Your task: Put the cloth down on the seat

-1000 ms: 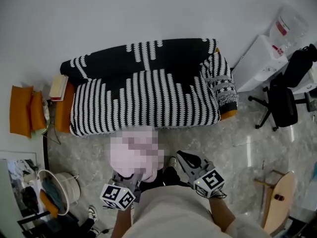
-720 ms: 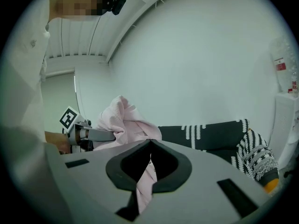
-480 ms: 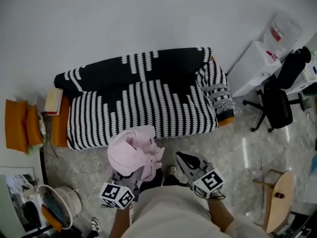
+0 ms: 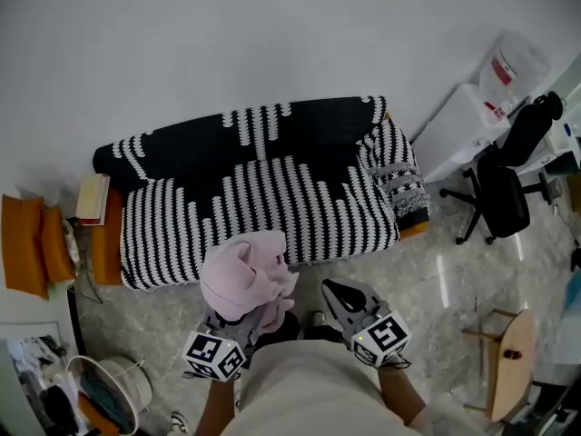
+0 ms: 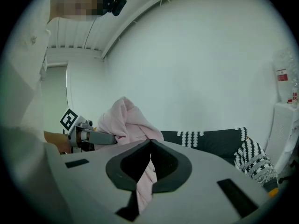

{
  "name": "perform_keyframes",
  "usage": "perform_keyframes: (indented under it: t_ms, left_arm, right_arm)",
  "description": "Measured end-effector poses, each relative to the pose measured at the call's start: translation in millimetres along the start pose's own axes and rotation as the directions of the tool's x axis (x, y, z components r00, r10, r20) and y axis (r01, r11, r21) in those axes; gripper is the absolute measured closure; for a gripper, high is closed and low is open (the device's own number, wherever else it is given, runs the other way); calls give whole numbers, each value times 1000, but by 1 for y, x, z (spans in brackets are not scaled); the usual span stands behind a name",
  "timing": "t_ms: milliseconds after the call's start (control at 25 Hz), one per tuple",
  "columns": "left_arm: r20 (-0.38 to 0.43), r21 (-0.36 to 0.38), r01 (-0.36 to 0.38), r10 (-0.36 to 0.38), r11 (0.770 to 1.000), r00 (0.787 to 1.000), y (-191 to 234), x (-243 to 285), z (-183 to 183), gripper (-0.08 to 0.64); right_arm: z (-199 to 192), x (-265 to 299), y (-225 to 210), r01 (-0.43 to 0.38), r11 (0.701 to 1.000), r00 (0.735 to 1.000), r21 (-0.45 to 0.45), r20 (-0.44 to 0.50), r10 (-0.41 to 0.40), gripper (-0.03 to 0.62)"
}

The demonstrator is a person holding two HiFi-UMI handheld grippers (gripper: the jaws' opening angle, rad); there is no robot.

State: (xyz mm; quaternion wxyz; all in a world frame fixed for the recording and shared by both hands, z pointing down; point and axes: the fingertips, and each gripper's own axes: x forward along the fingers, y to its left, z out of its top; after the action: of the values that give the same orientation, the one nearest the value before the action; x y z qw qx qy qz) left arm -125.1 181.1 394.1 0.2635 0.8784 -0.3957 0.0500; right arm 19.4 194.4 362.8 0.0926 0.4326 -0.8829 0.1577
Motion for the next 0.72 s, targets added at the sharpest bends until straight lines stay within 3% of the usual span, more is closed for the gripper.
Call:
perform_keyframes:
  t_ms: [400,720]
  left_arm:
    - [-52,11,73,-72,997,996,28,1,2,357]
    - [-102,5,87,-86,996,991,36,14,-3,357]
  right_arm:
    - [-1,33,11,44,999,999,8,-16,-44,584]
    - [-7,38,7,37,998,998,46,-51,-35,584]
